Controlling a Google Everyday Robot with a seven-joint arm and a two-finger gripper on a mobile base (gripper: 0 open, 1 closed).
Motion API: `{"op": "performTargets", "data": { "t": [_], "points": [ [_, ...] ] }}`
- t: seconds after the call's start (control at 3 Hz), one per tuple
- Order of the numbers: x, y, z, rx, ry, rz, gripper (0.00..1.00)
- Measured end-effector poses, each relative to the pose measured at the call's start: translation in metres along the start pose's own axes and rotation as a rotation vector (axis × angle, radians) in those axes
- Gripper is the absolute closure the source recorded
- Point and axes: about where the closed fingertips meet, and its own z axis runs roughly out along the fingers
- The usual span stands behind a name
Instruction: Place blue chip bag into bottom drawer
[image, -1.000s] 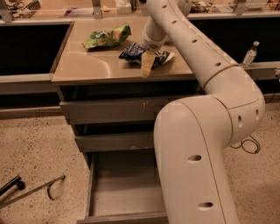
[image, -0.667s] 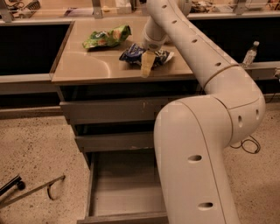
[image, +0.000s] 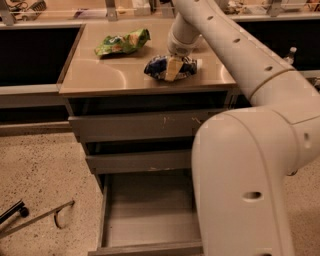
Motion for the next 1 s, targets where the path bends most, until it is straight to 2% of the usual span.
{"op": "performTargets", "data": {
  "t": [0.33, 0.67, 1.0],
  "points": [
    [0.003, 0.03, -0.044, -0.021, -0.017, 0.025, 1.0],
    [0.007, 0.072, -0.086, -0.075, -0.065, 0.024, 1.0],
    [0.008, 0.134, -0.086, -0.217, -0.217, -0.008, 1.0]
  ]
}}
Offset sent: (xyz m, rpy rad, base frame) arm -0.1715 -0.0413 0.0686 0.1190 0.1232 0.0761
